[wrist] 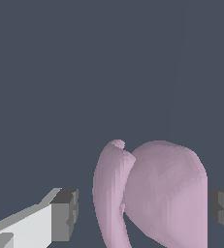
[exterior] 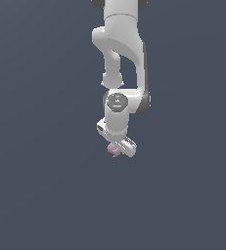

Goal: Pick up the object and move it to a goal position.

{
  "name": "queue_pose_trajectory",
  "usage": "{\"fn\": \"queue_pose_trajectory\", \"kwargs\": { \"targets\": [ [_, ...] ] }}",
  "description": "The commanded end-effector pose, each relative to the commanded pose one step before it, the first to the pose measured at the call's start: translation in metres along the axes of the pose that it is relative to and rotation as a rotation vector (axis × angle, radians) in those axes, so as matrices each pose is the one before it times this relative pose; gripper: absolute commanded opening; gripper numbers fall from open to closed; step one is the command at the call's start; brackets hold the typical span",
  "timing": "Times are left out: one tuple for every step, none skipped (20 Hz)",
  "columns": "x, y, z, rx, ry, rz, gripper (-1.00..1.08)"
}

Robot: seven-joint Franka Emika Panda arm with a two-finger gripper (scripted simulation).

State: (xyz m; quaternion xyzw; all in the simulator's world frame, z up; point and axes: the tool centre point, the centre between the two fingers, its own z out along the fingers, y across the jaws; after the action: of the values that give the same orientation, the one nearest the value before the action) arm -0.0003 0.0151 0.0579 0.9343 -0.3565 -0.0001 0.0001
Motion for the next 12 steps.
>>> {"fn": "queue_pose_trajectory", "kwargs": {
  "targets": [
    [-0.00027,0.00011,0.01130,0.00006,0.00008,0.00098,1.00],
    [-0.00002,-0.00022,0.00291,0.00000,0.00000,0.00000,1.00],
    [0.00038,0.00006,0.00204,0.00014,0.00004,0.00068,1.00],
    [0.00019,-0.00027,0.00136,0.00000,0.00000,0.00000,1.00],
    [0.00021,-0.00023,0.00068,0.00000,0.00000,0.00000,1.00],
    [0.00010,-0.00010,0.00018,0.00000,0.00000,0.00000,1.00],
    [0.00000,0.00000,0.00000,0.00000,0.00000,0.00000,-1.00],
    [0.00000,0.00000,0.00000,0.00000,0.00000,0.00000,-1.00],
    [0.00000,0.00000,0.00000,0.00000,0.00000,0.00000,-1.00],
    [0.00000,0.00000,0.00000,0.00000,0.00000,0.00000,-1.00],
    [0.00000,0.00000,0.00000,0.00000,0.00000,0.00000,-1.00],
    [0.00000,0.00000,0.00000,0.00000,0.00000,0.00000,-1.00]
  ]
}}
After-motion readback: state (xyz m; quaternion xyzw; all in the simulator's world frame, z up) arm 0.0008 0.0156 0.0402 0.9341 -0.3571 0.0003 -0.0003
